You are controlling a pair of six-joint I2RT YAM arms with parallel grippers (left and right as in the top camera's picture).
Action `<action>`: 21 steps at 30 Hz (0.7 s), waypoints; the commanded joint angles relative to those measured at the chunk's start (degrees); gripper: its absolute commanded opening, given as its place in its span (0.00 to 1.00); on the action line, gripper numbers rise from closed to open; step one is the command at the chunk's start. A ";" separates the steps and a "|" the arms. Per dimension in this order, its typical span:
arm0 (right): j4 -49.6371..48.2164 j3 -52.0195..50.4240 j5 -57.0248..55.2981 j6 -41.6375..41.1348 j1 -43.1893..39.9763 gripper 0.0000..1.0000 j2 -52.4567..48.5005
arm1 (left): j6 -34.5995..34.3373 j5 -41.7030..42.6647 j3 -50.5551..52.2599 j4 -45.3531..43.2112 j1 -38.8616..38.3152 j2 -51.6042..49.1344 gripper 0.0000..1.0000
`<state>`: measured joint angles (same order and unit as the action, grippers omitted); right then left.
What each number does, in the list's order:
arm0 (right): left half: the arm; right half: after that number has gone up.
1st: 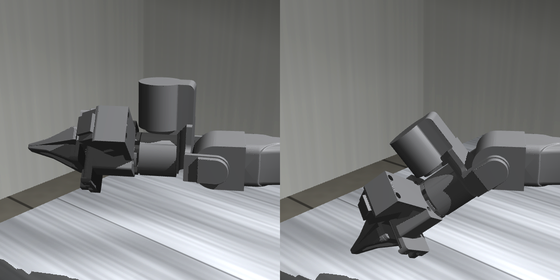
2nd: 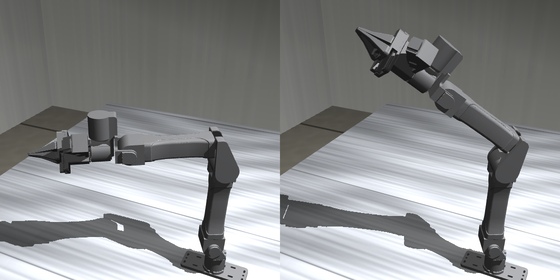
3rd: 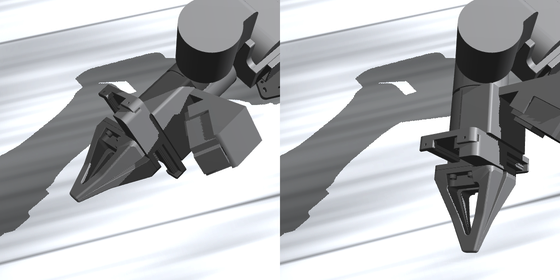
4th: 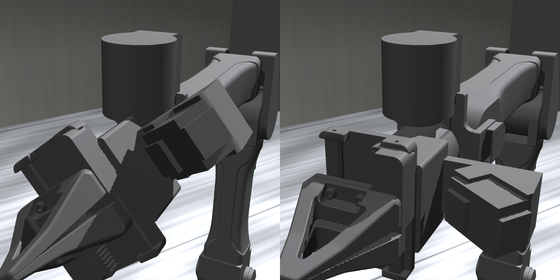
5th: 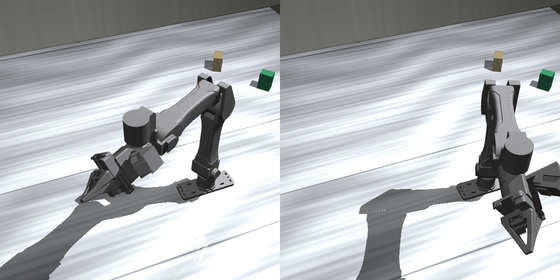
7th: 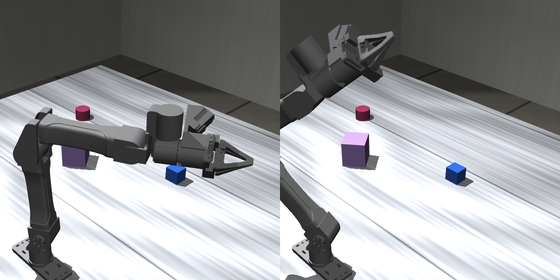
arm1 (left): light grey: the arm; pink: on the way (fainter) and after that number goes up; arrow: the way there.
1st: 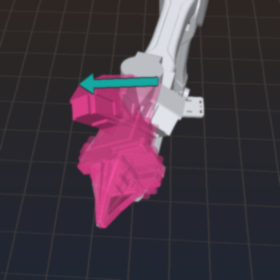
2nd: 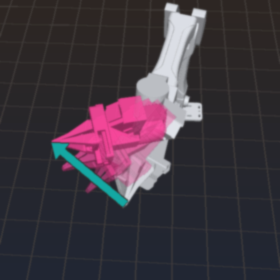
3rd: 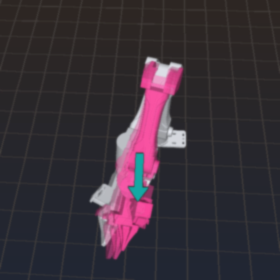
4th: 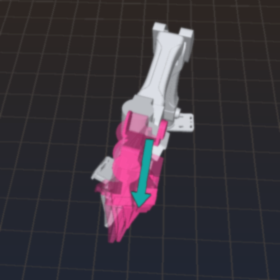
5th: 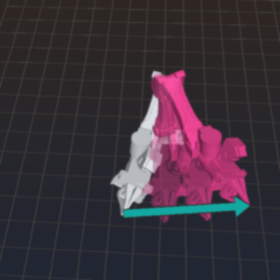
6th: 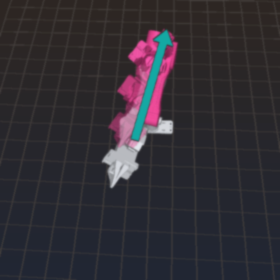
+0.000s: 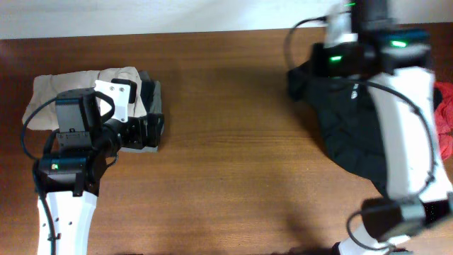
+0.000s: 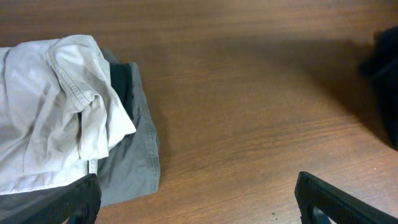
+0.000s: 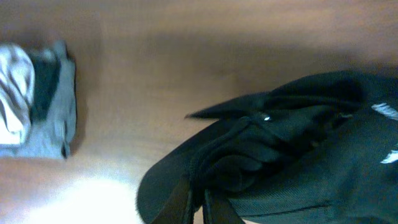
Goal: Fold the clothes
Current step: 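Grasp the black shirt with the right gripper and drag it leftward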
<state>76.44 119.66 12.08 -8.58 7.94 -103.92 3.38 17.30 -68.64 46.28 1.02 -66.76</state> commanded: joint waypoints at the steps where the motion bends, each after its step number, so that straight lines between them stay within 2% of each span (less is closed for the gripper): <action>1: -0.61 -0.72 -0.09 -1.38 6.80 0.07 -5.01 | -0.37 -0.17 -0.83 0.00 -0.13 -0.15 0.99; 6: -5.42 -0.72 -0.13 -2.91 16.65 0.05 -12.31 | -0.37 -0.17 -0.83 0.02 -0.13 -0.15 0.99; 8: -7.06 -0.72 -0.42 -4.44 19.54 0.09 -14.19 | -0.37 -0.20 -0.83 0.00 -0.13 -0.15 1.00; 10: -8.13 -0.72 -0.42 -4.59 21.94 0.22 -15.80 | -0.35 -0.20 -0.83 0.02 -0.13 -0.15 0.99; 11: -8.35 -0.74 -0.28 -4.61 22.84 0.24 -16.37 | -0.35 -0.20 -0.83 0.02 -0.13 -0.15 0.99; 18: -9.20 -0.72 -1.97 -3.72 27.80 0.25 -15.52 | -0.35 -0.20 -0.83 -0.24 -0.13 -0.15 0.99; 20: -7.37 -0.72 -7.19 -4.00 27.36 0.37 -14.99 | -0.37 -0.20 -0.83 -0.15 -0.13 -0.15 0.99; 21: -6.54 -0.72 -9.51 -4.24 26.86 0.47 -14.93 | -0.37 -0.20 -0.83 -0.15 -0.13 -0.15 0.99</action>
<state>68.27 118.91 10.26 -12.08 35.79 -120.90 3.38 17.30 -68.64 46.24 1.02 -66.78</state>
